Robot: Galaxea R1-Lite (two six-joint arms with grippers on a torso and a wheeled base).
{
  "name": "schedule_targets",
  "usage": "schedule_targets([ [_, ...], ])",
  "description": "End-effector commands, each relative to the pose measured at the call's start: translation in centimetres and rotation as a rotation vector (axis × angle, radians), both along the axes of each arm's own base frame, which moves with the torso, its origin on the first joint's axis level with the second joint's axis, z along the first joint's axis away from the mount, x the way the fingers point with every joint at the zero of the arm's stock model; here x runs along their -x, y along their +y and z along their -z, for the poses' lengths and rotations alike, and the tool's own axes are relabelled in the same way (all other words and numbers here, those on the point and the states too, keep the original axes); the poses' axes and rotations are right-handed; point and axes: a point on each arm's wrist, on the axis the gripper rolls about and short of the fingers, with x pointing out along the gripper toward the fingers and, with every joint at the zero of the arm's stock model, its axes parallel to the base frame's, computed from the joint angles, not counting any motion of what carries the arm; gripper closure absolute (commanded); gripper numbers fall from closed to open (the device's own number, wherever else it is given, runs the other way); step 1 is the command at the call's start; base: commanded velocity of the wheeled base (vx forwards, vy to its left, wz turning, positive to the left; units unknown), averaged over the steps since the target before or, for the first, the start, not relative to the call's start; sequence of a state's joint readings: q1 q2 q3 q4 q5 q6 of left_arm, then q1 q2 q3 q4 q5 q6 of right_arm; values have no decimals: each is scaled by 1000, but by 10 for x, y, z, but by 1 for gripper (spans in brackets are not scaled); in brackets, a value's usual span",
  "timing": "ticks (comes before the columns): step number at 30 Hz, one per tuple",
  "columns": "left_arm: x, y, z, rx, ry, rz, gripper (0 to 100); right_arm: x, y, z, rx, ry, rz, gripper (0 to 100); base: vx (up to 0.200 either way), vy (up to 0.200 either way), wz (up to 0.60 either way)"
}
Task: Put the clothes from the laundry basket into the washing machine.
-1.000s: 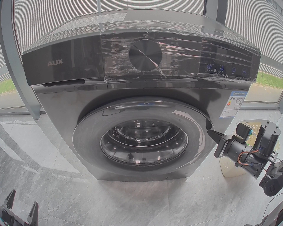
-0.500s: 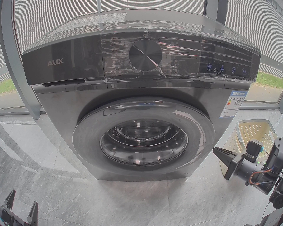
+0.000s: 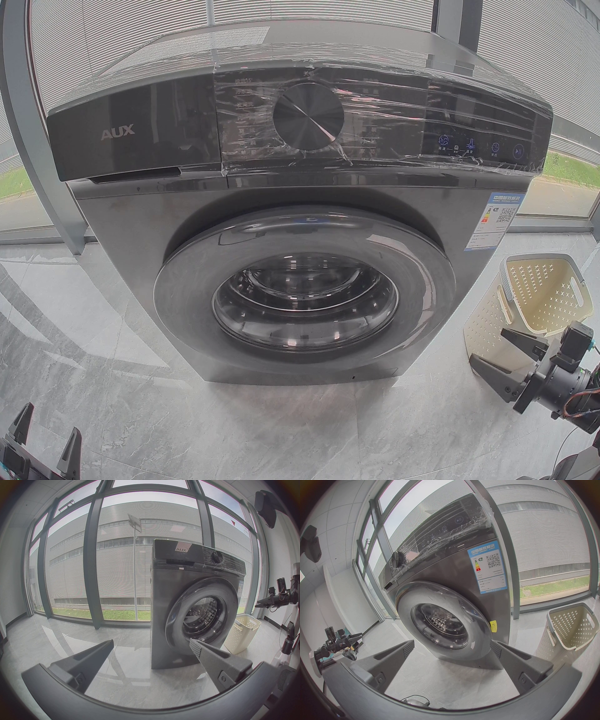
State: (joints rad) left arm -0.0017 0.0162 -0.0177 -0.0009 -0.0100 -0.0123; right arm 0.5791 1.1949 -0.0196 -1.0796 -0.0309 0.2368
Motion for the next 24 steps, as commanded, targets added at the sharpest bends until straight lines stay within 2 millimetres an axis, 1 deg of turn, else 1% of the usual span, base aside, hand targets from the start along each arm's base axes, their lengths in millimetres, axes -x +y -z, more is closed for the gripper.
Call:
schedule_targets([
  [1,0,0,5,3,4,2,0,11,-9,-2,-23,-23,14,0,0,0,0],
  [7,0,0,5,9,4,2,0,32,-24,0,-53,20,30,0,0,0,0],
  [9,0,0,5,15,4,2,0,38,-31,0,-66,15,77,0,0,0,0],
  [10,0,0,5,15,4,2,0,38,-31,0,-66,15,77,0,0,0,0],
  [11,0,0,5,15,4,-1,0,41,-37,2,-57,12,128,0,0,0,0],
  [12,0,0,5,17,6,-1,0,47,-45,3,-39,-1,186,0,0,0,0],
  [16,0,0,5,17,6,-3,0,67,-59,11,66,-48,299,0,0,0,0],
  [18,0,0,5,17,4,-1,0,77,-63,13,82,-88,328,0,0,0,0],
  [20,0,0,5,17,6,-3,0,92,-67,18,98,-142,377,0,0,0,0],
  [24,0,0,5,17,4,-2,0,112,-71,38,116,-132,443,0,0,0,0],
])
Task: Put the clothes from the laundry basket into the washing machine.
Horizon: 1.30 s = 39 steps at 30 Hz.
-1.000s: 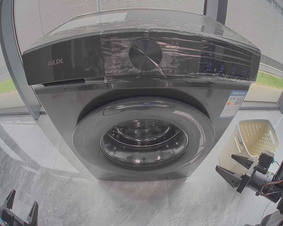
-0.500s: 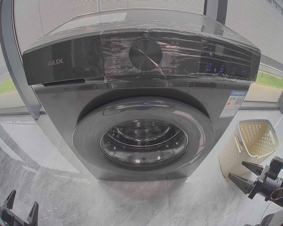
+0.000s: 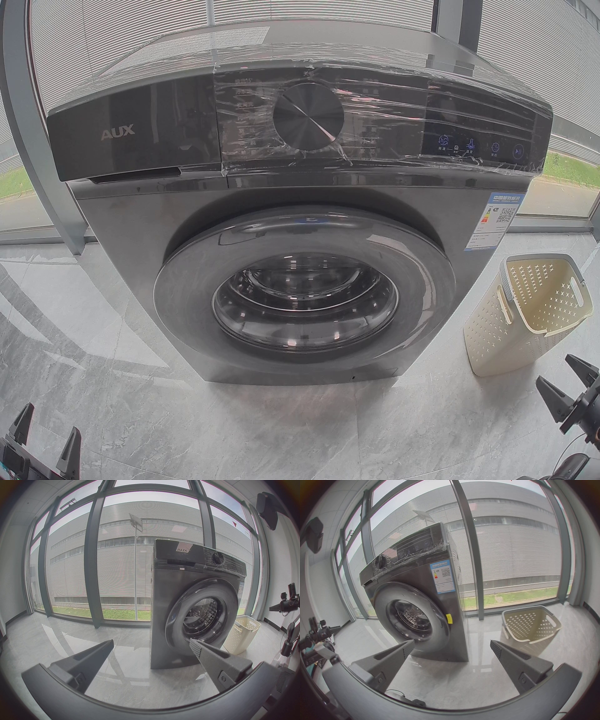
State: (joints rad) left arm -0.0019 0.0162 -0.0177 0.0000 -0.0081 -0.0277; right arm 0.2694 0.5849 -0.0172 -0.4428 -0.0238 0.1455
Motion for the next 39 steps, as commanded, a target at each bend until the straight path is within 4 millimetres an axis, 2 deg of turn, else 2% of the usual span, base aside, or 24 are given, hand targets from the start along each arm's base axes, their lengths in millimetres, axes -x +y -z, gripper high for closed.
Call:
schedule_targets([
  [1,0,0,5,1,3,-1,0,46,-11,29,41,-116,155,0,0,0,0],
  [3,0,0,5,1,3,-1,0,54,-12,40,51,-88,177,0,0,0,0],
  [11,0,0,5,5,3,-2,0,60,-10,46,123,-136,225,0,0,0,0],
  [39,0,0,5,-9,3,5,0,60,-10,46,136,-140,209,0,0,0,0],
])
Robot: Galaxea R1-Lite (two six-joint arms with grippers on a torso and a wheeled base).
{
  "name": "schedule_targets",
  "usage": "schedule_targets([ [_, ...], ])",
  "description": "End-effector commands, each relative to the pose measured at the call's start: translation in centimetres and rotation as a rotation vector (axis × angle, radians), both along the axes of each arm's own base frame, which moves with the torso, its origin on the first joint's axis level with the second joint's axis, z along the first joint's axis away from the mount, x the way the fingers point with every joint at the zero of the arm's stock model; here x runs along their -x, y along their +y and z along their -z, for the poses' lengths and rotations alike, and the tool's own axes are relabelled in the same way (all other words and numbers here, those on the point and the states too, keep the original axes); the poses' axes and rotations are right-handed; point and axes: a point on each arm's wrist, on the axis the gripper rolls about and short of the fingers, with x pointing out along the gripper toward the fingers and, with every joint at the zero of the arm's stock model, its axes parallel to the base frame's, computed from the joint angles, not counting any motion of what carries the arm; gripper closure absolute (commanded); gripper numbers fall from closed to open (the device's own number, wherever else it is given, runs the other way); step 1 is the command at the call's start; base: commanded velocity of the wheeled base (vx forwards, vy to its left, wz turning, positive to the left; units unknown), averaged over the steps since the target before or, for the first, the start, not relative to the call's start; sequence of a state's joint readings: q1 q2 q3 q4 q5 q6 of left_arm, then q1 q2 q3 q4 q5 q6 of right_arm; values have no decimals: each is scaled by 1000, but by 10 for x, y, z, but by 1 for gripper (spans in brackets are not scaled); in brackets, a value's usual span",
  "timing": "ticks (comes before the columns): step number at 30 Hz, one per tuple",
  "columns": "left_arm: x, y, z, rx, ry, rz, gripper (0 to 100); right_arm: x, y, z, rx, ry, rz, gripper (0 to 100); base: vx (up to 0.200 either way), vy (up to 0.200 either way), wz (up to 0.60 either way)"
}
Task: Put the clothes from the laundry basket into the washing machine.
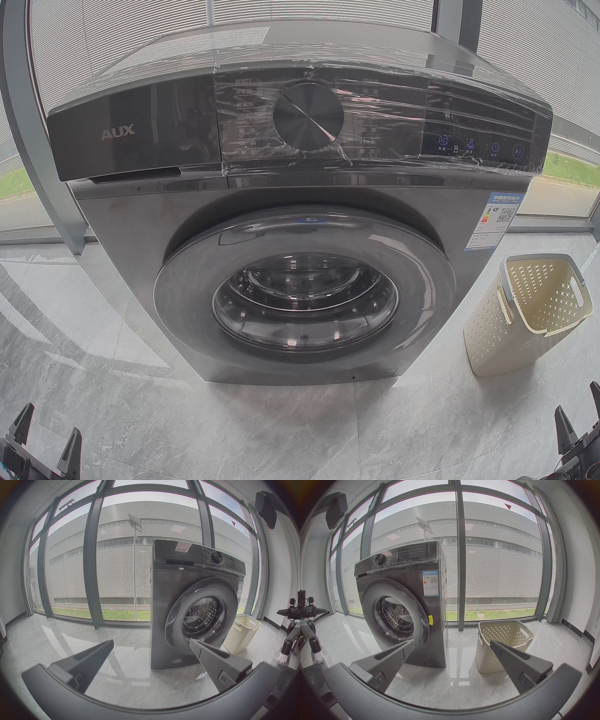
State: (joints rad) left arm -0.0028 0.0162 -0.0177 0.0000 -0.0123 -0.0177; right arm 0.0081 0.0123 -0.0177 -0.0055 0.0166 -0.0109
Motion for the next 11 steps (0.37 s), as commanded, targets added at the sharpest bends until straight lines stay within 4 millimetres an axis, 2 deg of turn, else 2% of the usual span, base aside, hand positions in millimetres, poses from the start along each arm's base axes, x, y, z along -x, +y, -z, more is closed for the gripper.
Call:
schedule_targets([
  [1,0,0,5,1,3,0,0,-1,0,5,0,15,-1,0,0,0,0],
  [11,0,0,5,4,3,0,0,-1,0,5,0,15,2,0,0,0,0],
])
